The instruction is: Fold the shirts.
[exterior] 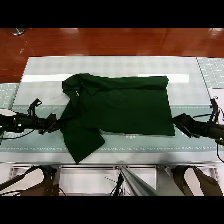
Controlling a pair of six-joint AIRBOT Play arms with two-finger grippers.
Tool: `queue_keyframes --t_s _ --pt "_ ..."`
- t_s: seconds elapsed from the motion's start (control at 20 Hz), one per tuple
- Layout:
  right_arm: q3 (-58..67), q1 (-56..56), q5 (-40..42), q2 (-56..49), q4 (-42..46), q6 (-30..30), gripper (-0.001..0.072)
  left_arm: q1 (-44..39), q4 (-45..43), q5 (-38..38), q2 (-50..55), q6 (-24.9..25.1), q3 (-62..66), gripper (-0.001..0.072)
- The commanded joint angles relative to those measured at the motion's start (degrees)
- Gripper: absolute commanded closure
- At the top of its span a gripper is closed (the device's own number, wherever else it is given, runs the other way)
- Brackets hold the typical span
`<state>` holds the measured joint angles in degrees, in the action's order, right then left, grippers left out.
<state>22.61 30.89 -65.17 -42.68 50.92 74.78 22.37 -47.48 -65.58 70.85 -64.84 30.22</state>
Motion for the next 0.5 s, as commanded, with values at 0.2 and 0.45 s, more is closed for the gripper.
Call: queue_keyframes --t_s 0.2,0.45 --pt "0.07 -0.02 -3.67 -5.66 12.94 9.6 0.009 -0.15 0.2 0.0 0.02 0.09 0.02 0.0683" --pt "0.07 -0.02 2.14 -13.77 4.33 5.14 0.009 -0.15 0.2 0.0 0.02 -0.07 0.02 0.0682"
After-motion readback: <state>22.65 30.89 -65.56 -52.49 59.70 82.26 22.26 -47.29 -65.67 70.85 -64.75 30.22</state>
